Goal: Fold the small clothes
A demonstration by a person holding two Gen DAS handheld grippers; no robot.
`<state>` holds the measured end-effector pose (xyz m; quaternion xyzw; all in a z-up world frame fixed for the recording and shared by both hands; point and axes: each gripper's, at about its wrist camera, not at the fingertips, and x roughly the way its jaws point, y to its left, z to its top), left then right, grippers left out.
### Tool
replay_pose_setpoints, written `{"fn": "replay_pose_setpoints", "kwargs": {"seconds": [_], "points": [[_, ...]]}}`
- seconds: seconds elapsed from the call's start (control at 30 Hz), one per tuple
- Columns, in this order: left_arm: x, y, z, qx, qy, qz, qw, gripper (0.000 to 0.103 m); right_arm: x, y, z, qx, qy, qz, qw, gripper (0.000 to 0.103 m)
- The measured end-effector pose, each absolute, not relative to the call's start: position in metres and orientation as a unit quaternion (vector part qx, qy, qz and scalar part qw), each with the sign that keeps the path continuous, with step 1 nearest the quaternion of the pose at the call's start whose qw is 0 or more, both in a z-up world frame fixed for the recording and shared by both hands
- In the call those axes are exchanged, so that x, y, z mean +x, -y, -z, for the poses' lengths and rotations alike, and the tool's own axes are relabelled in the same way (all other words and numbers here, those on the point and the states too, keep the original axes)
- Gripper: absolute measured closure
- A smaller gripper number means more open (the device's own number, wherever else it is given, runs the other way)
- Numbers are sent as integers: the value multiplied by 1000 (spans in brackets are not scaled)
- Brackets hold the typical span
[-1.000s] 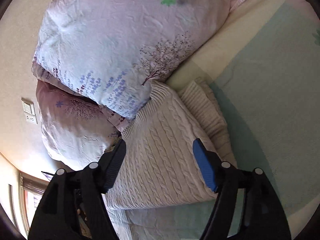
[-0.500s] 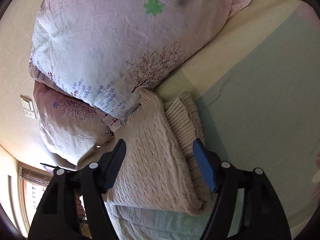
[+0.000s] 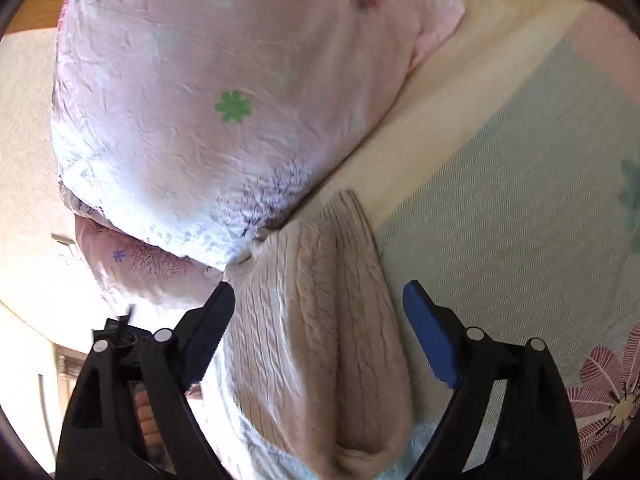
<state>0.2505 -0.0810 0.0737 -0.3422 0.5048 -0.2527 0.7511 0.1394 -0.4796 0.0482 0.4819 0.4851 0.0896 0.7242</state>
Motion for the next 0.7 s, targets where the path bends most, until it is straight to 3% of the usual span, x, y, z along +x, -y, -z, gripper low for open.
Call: {"fn": "replay_pose_setpoints", "kwargs": {"seconds": [0.2,0.27,0.3,0.33,0.37,0.43,0.47,0.63,0.7], "points": [[240,93,-24,-198,-581,209,761,26,164,449,-24,451,-549,-132,692,17],[236,106,-13,-189,-586,213,759,25,167,440,-26,440,-545,-143,699,14],[237,104,-11,-189,-581,216,762,24,169,435,-24,441,-546,-155,695,17],[238,106,-9,-185,-575,218,767,22,169,428,-20,439,-549,-160,693,31],[239,110,-9,-182,-568,220,772,22,169,422,-19,420,-555,-150,702,51],[240,117,-4,-193,-560,224,774,23,164,418,-17,425,-542,-151,709,64],[240,117,-1,-207,-555,239,769,43,161,418,-17,443,-533,-152,705,68],[243,102,6,-247,-549,279,748,68,152,404,-44,455,-499,-184,714,73],[238,87,-8,-259,-532,296,750,70,154,384,-60,440,-496,-213,718,74]]}}
